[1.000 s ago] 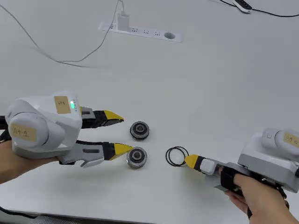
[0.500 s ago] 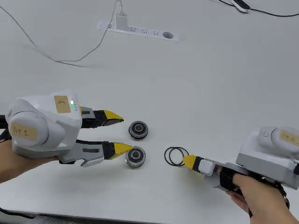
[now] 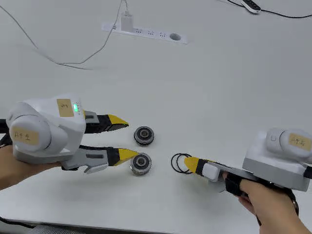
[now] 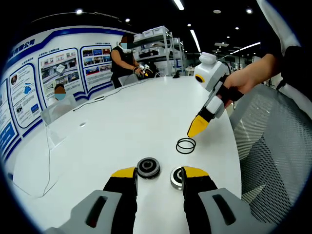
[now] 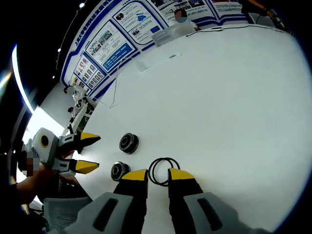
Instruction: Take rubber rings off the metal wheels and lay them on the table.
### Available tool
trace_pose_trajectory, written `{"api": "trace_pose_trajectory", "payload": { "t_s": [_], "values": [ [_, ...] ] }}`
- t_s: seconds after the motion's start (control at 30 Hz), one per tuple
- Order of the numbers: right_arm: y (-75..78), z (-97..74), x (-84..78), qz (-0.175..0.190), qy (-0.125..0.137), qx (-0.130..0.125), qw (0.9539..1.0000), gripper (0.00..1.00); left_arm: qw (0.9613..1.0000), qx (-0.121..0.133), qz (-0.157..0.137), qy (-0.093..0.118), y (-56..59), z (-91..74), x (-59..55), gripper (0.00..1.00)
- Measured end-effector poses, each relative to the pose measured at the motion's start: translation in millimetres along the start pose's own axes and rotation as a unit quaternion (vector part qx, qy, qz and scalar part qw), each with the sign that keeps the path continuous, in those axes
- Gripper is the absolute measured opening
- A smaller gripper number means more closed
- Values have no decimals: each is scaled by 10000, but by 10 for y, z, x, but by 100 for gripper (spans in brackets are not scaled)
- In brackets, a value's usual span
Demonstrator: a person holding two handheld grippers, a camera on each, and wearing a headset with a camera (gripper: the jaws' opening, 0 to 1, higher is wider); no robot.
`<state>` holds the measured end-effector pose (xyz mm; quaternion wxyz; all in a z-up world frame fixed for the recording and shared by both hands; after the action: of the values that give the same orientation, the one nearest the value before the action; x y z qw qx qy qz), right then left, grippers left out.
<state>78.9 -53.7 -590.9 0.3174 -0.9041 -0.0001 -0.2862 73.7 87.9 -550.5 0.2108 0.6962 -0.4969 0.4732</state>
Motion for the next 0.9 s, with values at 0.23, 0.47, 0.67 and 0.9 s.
{"api": "trace_pose_trajectory", "payload": {
  "t_s": [0.23, 0.47, 0.67, 0.9],
  "values": [
    [-63, -25, 51, 65, 222, 220, 9995, 20, 9999, 7, 25, -117, -59, 85, -32, 37],
    [-135, -51, 182, 96, 516, 397, 9978, 20, 9995, 30, -62, -299, -153, 210, -124, 34],
    [-131, -42, 184, 146, 472, 421, 9979, 20, 9995, -14, -32, -310, -180, 337, -94, 33],
    [-132, -41, 161, 249, 463, 478, 9975, 20, 9992, -20, 28, -404, -195, 454, -115, 28]
  ]
}}
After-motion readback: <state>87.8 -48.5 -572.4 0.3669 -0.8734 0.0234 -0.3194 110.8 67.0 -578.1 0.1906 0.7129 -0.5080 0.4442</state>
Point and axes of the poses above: the centre of the closed fingertips' face, and the gripper's own axes: z roughly forward along the fingers, y roughly to its right, x roughly out of its top, the point moved 2 cm from there along -z, roughly backward along the fingers, and after that the axes turned 5 degrees about z, right-handed, at the moved point
